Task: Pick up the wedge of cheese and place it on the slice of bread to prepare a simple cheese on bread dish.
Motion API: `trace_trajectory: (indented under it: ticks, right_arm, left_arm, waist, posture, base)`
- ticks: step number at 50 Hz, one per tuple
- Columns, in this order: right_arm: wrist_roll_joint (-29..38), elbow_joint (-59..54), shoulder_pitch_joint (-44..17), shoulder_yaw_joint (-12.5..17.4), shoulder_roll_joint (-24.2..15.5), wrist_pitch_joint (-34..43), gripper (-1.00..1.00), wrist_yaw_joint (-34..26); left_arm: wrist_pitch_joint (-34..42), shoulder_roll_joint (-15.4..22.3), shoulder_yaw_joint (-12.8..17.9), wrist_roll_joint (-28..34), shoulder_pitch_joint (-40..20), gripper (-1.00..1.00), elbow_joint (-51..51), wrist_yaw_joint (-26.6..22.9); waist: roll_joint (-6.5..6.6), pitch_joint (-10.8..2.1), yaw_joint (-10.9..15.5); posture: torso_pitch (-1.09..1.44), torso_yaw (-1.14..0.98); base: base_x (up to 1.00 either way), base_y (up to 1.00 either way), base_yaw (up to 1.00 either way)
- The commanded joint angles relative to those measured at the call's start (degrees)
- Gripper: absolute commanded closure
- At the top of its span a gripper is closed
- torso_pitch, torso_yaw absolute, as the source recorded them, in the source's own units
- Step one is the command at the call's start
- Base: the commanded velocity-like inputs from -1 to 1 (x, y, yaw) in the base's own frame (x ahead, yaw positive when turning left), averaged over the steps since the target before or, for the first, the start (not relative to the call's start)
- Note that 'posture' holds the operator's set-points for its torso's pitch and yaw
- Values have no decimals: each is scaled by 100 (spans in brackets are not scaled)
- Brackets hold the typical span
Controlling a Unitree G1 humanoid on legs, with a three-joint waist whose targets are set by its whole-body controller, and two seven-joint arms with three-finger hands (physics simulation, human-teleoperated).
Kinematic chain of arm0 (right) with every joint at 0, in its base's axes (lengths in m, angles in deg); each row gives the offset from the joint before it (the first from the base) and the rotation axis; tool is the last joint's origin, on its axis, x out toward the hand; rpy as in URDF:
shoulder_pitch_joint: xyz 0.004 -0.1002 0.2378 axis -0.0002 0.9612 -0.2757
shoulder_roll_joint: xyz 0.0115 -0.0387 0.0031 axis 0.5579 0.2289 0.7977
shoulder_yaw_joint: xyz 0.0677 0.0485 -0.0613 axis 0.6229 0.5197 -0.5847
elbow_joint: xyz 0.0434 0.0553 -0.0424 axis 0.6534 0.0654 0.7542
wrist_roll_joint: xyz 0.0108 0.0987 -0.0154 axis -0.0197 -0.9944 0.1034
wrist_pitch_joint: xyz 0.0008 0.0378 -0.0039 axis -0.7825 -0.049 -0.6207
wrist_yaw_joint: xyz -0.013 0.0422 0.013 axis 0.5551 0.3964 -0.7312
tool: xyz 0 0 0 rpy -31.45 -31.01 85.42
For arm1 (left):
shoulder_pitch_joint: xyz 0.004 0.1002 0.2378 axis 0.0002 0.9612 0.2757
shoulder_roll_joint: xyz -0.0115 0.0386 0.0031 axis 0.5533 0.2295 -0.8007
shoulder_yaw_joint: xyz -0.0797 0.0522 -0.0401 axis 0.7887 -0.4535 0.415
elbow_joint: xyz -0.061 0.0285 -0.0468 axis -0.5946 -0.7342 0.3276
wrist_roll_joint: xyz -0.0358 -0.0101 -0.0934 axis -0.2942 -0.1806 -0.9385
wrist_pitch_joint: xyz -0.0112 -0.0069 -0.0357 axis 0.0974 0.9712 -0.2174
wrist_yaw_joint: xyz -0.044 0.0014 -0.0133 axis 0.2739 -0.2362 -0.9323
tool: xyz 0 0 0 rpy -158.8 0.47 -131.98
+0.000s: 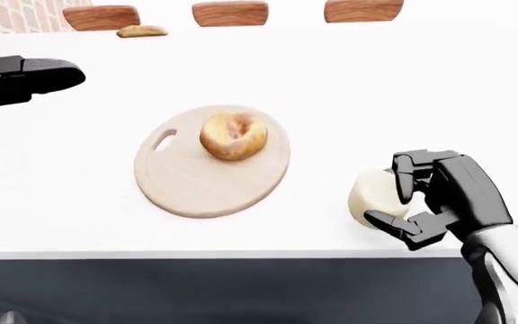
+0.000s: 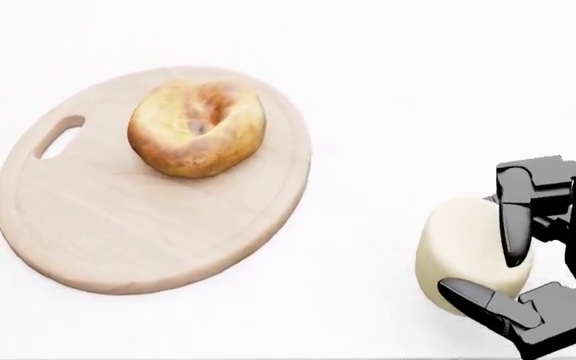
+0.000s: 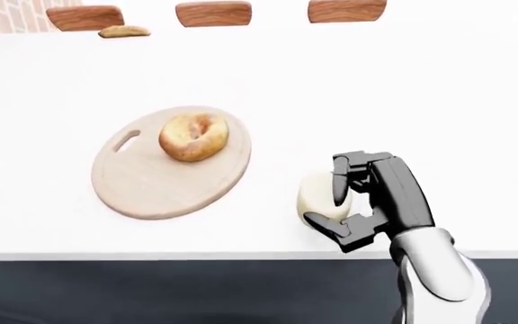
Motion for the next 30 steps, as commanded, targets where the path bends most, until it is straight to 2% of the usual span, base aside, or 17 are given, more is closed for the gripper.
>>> trace_trajectory:
  ticks: [1,4,8,10,12,15,17,21,22,27,30]
  right_arm:
    - [465,263,-440,125,-89,104,100,-311]
    - [1750,264,-1077,131,-146,599,100,-1435]
    - [4950,264,-1929,-264,-143,1135,100,-4085]
    - [5871,264,-2067,-151,-64,1048,100,-4982]
    - [6439,264,-2245,35,-198,1112,100,-5528]
    - [6993,238,-2311,121,-432,1274,100,-6221]
    - [7026,92,-2428,194,-652,1419,100,-6306]
    - [6597,-231,-2571,240,-1682,2243,100,-6311]
    - [6474,-314,-2604,320,-1839,2310,100,-6311]
    - [6284,-601,-2784,377,-1849,2331,100,-6312]
    - [6019,-1133,-3315,377,-2149,2331,100,-6312]
  left_arm:
    - [-163,101,97,60,-135,-100,81,-12]
    - [-162,87,85,92,-146,-100,78,-29]
    - [-144,73,90,109,-157,-100,86,-36]
    - [-154,67,79,132,-159,-100,69,-48]
    - [-147,67,79,139,-169,-100,68,-48]
    - [-129,48,57,156,-174,-100,97,-48]
    - [-102,33,48,162,-178,-100,124,-45]
    - [-101,3,31,210,-176,-100,124,-64]
    - [-90,-5,33,215,-176,-100,136,-67]
    - [-91,-55,2,327,-164,-100,150,-110]
    - [-70,-79,8,366,-176,-100,151,-138]
  waist:
    - [-3,-140,9]
    - [1,-127,-6]
    - [13,-99,-28]
    - [33,-82,-40]
    - [44,-73,-40]
    - [51,-76,-39]
    - [60,-75,-43]
    - [66,-92,-55]
    - [63,-93,-51]
    - [68,-72,-62]
    - [73,-80,-75]
  posture:
    - [0,0]
    - [0,0]
    - [0,0]
    - [0,0]
    - [0,0]
    - [0,0]
    - [0,0]
    - [0,0]
    - [0,0]
    - [0,0]
    - [0,0]
  base:
    - [0,0,0]
    - [0,0,0]
    - [0,0,0]
    - [0,0,0]
    - [0,0,0]
    - [0,0,0]
    - [0,0,0]
    - [0,0,0]
    - [0,0,0]
    - [0,0,0]
    - [0,0,0]
